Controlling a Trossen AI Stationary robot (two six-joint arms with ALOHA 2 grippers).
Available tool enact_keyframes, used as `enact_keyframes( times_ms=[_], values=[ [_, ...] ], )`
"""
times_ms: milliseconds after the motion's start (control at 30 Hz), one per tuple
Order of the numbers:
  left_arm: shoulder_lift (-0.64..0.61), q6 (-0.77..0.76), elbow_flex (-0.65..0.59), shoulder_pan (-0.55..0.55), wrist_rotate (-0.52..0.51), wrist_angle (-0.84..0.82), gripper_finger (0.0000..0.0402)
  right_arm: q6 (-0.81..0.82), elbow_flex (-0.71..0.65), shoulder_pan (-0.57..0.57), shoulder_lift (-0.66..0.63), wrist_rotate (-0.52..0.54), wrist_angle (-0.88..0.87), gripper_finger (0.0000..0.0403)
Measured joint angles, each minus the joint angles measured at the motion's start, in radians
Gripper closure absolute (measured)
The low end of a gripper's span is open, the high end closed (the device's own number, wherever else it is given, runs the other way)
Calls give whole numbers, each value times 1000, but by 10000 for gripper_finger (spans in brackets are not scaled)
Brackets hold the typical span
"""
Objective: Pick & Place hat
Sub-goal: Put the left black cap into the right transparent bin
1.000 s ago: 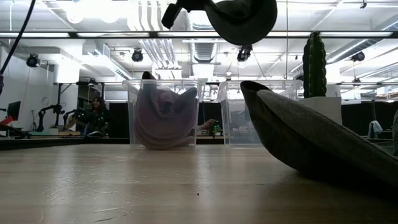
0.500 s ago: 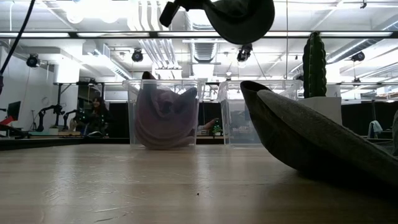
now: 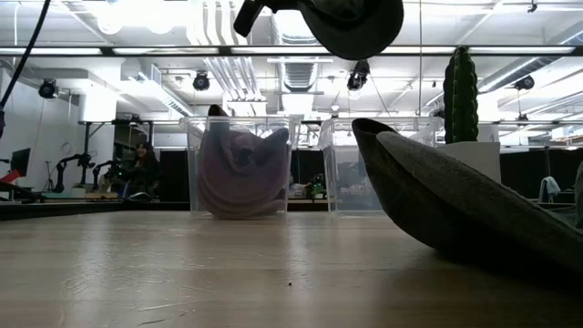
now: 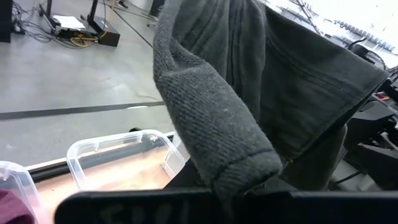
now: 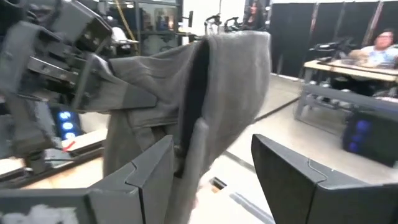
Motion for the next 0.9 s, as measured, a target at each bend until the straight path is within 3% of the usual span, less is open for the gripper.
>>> enact_keyframes(
  times_ms=[533,900],
  values=[
    [6,2,0,-19,2,24,396,28,-2,-70,-5,-106,24,193],
    [6,18,-2,-26,3,20,396,25,-1,-137,15,-321,110,193]
  ],
)
